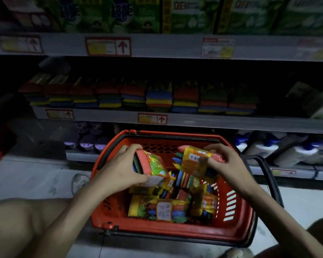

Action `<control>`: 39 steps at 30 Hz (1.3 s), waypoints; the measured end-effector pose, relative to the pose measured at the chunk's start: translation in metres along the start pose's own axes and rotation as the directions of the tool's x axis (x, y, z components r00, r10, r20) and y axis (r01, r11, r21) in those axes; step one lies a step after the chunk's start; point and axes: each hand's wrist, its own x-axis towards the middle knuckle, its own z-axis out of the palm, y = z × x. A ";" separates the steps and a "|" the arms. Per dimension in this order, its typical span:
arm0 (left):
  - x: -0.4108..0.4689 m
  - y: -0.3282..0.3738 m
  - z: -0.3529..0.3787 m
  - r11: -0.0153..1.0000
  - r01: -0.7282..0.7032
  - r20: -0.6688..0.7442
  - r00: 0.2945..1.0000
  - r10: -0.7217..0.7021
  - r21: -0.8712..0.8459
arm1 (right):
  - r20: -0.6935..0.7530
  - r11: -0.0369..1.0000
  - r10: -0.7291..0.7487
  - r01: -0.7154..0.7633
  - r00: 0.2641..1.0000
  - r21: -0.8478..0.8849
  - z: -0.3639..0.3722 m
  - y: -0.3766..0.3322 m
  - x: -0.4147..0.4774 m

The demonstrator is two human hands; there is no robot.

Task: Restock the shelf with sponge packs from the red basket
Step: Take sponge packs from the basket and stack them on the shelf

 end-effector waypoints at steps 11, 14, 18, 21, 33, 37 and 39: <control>0.021 0.051 0.009 0.904 -0.052 -0.295 0.952 -0.084 -0.424 | -0.107 0.960 0.083 -0.051 0.991 0.275 -0.038 -0.019 -0.013; 0.020 0.065 0.016 0.855 -0.090 -0.341 0.934 -0.106 -0.511 | -0.002 0.907 0.115 -0.104 0.993 0.408 -0.036 -0.013 -0.011; 0.013 0.085 0.037 0.790 -0.125 -0.321 0.943 -0.094 -0.600 | 0.111 0.873 0.079 -0.122 0.991 0.472 -0.032 -0.013 -0.009; 0.014 0.098 0.047 0.798 -0.185 -0.356 0.934 -0.039 -0.573 | 0.055 0.809 0.116 -0.126 0.992 0.574 -0.031 -0.015 -0.007; 0.033 0.138 0.052 0.586 -0.270 -0.355 0.934 -0.032 -0.764 | -0.137 0.820 0.117 -0.018 0.984 0.572 -0.046 -0.007 -0.018; 0.032 0.151 0.051 0.529 -0.240 -0.294 0.956 -0.019 -0.814 | -0.146 0.781 0.124 -0.006 0.981 0.624 -0.052 -0.008 -0.027; 0.035 0.160 0.050 0.516 -0.246 -0.313 0.949 -0.045 -0.820 | -0.122 0.806 0.123 -0.028 0.985 0.592 -0.061 -0.007 -0.030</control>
